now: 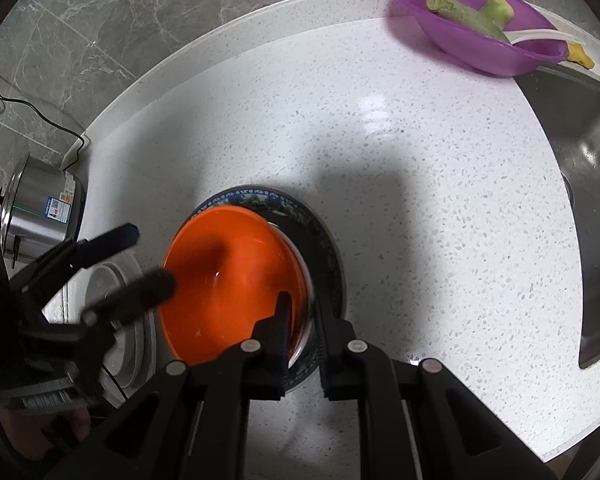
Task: Organize plates and bowls
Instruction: 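Withdraw both open grippers from the bowl stack, then close the left gripper on the stack rim while the right gripper grips it too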
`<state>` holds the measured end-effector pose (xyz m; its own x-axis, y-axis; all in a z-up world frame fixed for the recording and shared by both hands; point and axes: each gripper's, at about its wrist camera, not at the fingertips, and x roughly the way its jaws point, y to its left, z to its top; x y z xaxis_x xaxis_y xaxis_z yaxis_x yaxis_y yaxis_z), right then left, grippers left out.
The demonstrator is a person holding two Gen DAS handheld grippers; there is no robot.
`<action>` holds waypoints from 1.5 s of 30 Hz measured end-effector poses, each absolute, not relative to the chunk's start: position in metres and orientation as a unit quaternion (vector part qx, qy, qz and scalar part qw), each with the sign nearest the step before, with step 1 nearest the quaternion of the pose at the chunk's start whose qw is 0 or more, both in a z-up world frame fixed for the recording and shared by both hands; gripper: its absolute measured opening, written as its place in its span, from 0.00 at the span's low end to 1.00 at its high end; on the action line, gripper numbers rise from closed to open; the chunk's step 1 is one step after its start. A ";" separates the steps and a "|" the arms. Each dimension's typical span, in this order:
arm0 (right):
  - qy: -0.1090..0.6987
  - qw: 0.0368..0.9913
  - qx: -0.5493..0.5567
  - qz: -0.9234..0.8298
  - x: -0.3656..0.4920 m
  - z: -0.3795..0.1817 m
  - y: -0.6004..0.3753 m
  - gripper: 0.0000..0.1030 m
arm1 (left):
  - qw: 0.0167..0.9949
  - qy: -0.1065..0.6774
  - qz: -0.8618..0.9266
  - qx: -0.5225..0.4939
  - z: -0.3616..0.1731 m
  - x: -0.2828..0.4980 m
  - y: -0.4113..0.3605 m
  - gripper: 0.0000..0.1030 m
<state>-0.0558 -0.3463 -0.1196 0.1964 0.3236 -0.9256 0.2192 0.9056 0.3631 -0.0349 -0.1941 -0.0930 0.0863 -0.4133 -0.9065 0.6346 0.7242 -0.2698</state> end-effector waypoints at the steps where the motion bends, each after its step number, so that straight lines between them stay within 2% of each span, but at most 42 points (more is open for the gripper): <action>1: 0.631 0.743 0.218 0.035 -0.056 -0.118 -0.347 0.17 | 0.731 0.577 -0.352 0.095 -0.093 -0.030 -0.188 0.72; 3: 0.619 0.749 0.232 0.043 -0.058 -0.110 -0.351 0.40 | 0.730 0.587 -0.337 0.095 -0.096 -0.018 -0.173 0.72; 4: 0.605 0.757 0.241 0.048 -0.059 -0.102 -0.355 0.59 | 0.727 0.593 -0.332 0.096 -0.097 -0.011 -0.167 0.72; 5: 0.592 0.765 0.249 0.054 -0.061 -0.095 -0.358 0.67 | 0.725 0.598 -0.328 0.096 -0.098 -0.007 -0.162 0.72; 8: 0.557 0.788 0.257 0.055 -0.069 -0.082 -0.381 0.74 | 0.705 0.625 -0.324 0.085 -0.109 0.009 -0.146 0.72; 10: 0.559 0.785 0.265 0.045 -0.075 -0.090 -0.395 0.74 | 0.691 0.639 -0.329 0.077 -0.117 0.015 -0.142 0.72; 11: 0.567 0.774 0.278 0.041 -0.079 -0.100 -0.404 0.72 | 0.680 0.647 -0.338 0.077 -0.123 0.017 -0.141 0.72; 14: 0.582 0.748 0.315 0.050 -0.088 -0.124 -0.417 0.58 | 0.660 0.658 -0.350 0.094 -0.138 0.018 -0.144 0.72; 19: 0.607 0.721 0.323 0.083 -0.094 -0.147 -0.406 0.45 | 0.639 0.668 -0.371 0.090 -0.157 0.014 -0.146 0.72; 37: 0.626 0.694 0.337 0.110 -0.085 -0.174 -0.393 0.39 | 0.613 0.675 -0.396 0.110 -0.173 0.005 -0.167 0.68; 42: 0.618 0.693 0.349 0.125 -0.087 -0.176 -0.393 0.32 | 0.608 0.673 -0.412 0.083 -0.169 0.006 -0.168 0.47; 44: 0.610 0.694 0.357 0.136 -0.088 -0.174 -0.392 0.20 | 0.604 0.672 -0.421 0.080 -0.167 0.005 -0.168 0.33; 45: 0.606 0.696 0.359 0.141 -0.088 -0.173 -0.391 0.15 | 0.602 0.672 -0.424 0.081 -0.165 0.004 -0.170 0.30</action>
